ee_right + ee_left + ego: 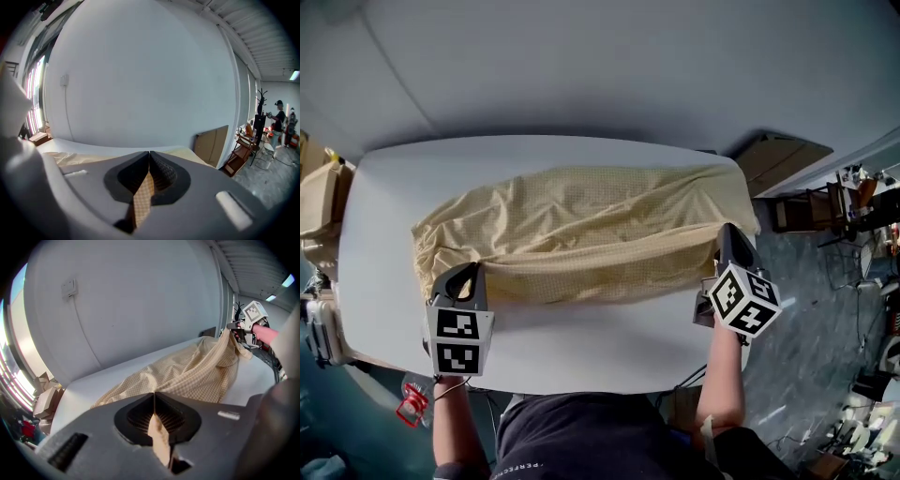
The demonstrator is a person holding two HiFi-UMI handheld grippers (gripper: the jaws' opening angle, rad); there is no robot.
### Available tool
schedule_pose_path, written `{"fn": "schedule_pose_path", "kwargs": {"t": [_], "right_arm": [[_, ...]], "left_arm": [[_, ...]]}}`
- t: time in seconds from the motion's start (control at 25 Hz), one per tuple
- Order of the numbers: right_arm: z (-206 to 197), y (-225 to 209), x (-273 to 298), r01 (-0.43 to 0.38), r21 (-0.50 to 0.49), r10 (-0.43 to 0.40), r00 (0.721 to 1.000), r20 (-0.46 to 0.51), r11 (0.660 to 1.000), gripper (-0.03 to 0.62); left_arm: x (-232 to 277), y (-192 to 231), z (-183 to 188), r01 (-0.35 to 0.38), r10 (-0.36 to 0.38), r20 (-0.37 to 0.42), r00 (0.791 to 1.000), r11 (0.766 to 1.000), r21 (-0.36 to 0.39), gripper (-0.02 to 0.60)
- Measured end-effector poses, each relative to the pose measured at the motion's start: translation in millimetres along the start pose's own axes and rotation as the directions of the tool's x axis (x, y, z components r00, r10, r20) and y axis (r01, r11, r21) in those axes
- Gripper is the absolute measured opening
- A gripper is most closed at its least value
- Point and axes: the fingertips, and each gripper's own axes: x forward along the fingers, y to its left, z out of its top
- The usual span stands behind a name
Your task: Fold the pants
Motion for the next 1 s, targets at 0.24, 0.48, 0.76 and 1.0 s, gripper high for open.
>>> {"fn": "schedule_pose_path", "kwargs": {"t": [0.24,0.48,0.76,1.0], "right_arm": [[21.6,20.9,43.9,-0.080,-0.047,0.080,0.997,-0.005,0.996,0.003],[34.0,36.0,86.6,-0.125,-0.095,0.123,0.992,-0.022,0.988,0.005],[27.2,58.8,132.6,-0.154,-0.075,0.151,0.987,-0.052,0.985,0.004],[5.2,59.6,167.9,-0.169,-0.061,0.161,0.981,-0.110,0.984,0.003]], "left_arm": [[14.5,18.3,6.5,-0.058,0.057,-0.030,0.998,0.998,-0.039,0.014],[29.1,39.7,20.8,-0.076,0.073,-0.030,0.997,0.993,-0.090,0.015],[64.9,72.3,27.2,-0.114,0.110,-0.050,0.993,0.988,-0.100,0.015],[90.0,75.4,21.5,-0.118,0.104,-0.089,0.991,0.980,-0.160,0.015]]}}
